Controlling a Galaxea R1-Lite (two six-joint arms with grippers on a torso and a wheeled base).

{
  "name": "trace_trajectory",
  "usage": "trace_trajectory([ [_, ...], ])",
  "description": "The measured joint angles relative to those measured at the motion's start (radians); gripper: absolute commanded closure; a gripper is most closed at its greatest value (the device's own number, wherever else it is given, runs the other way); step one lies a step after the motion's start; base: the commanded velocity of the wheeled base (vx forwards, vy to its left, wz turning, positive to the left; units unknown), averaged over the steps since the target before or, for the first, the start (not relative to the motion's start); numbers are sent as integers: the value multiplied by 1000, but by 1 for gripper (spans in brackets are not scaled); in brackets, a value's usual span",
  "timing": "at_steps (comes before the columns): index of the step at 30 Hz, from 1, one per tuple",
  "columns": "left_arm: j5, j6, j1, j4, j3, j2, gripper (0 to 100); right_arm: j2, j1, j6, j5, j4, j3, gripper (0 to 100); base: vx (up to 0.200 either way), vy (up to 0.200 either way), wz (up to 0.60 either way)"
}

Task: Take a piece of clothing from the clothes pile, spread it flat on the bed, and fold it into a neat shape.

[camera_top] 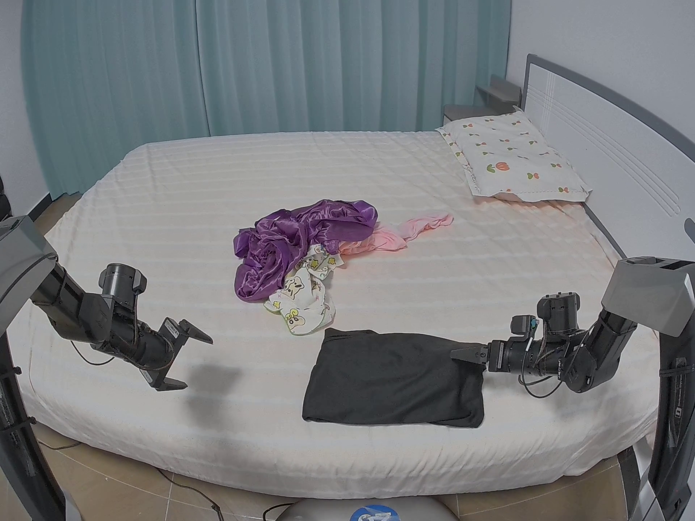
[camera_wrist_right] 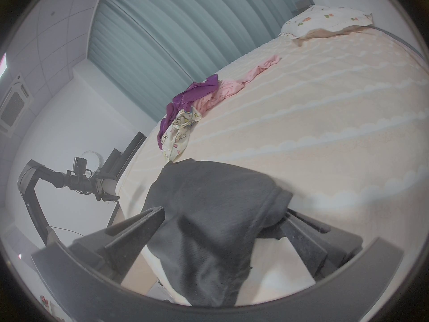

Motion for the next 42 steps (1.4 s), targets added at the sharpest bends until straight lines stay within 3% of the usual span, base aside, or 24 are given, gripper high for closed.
trace_trajectory([
  [3,0,0,0,1,0,0,0,2,-2,25,-42,0,8,0,0,0,0],
  [12,1,-2,0,0,0,2,0,7,26,264,-136,-4,8,0,0,0,0],
  [21,5,-4,0,3,-7,4,0,3,38,348,-173,-1,23,0,200,0,0],
  [30,16,-2,-1,1,-6,6,0,-5,64,355,-195,-1,43,0,0,0,0],
  [31,15,-2,-1,1,-6,7,0,-8,71,355,-196,-4,51,100,0,0,0],
  [42,15,-2,-1,1,-7,8,0,-37,84,357,-240,-14,89,100,0,0,0],
])
